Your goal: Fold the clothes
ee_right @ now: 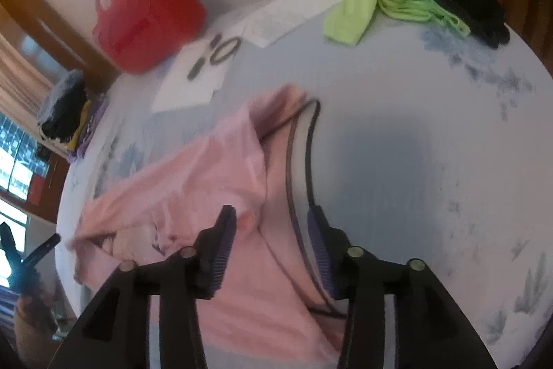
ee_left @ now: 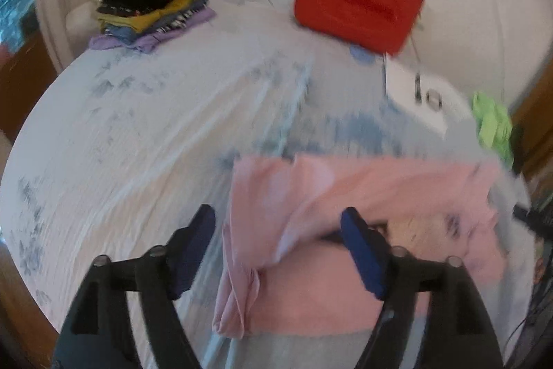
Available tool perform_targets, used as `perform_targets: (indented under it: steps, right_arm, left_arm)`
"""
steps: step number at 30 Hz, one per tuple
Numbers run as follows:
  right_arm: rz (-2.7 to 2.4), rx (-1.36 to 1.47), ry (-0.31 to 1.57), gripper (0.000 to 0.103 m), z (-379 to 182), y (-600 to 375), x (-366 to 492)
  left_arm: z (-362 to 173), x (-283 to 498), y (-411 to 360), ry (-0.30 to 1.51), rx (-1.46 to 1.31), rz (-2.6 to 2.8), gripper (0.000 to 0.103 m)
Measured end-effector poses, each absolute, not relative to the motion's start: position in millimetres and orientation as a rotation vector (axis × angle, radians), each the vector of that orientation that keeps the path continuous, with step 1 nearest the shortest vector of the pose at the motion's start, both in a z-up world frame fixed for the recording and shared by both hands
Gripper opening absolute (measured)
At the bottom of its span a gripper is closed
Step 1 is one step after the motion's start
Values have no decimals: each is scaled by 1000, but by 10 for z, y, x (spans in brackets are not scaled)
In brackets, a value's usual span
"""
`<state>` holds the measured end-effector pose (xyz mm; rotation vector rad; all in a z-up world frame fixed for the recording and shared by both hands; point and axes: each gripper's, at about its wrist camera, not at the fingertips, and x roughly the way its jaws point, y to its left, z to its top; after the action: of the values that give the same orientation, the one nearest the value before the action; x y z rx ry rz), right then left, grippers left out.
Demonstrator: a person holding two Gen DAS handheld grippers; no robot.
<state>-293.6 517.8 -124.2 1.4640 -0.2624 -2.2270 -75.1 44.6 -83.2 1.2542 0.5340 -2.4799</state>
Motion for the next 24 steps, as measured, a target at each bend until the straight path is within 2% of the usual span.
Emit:
perform_targets:
  steps: [3,9,14,15,16,17,18,19,22,23,24]
  right_arm:
    - [-2198,1485,-306,47,-1183,5123,-3121]
    - [-2140,1624,-426,47,-1325,4992,-3624]
    - [-2139,1690,-441,47,-1462,4788,-3966]
    - [-2131,1714,-432,47,-1511,4726,-4037]
    - [-2109,1741,-430,47,-1570,4672,-4084]
    - [-2099,1743,-396,40,-1596,4600,-4117]
    - [-2088,1745,-361,26,-1622,4527,-4150]
    - [-2085,1742,-329,5,-1640,4463,-4183]
    - [-2231,1621,-343,5,-1542,4562,-4312]
    - [-2249,1615,-372,10,-1568,4613,-4364]
    - [-2272,1655,-345,24,-1622,4632,-4405]
  left_arm:
    - [-852,-1013,315,527,1323,-2439,76]
    - [-1369,-1505,66,516,1515,-2285,76]
    - [-1647,-1667,-1,543,1588,-2215,74]
    - [-1678,-1689,10,505,1584,-2205,61]
    - [-1689,-1709,31,461,1576,-2205,42]
    - [-1694,-1727,57,405,1556,-2202,34]
    - [-1698,-1745,84,348,1535,-2197,24]
    - [-1703,-1763,111,292,1513,-2192,21]
    - [-1754,-1841,96,274,1484,-2181,21]
    - [-1757,-1868,76,280,1476,-2178,21]
    - [-1758,-1894,53,287,1467,-2174,21]
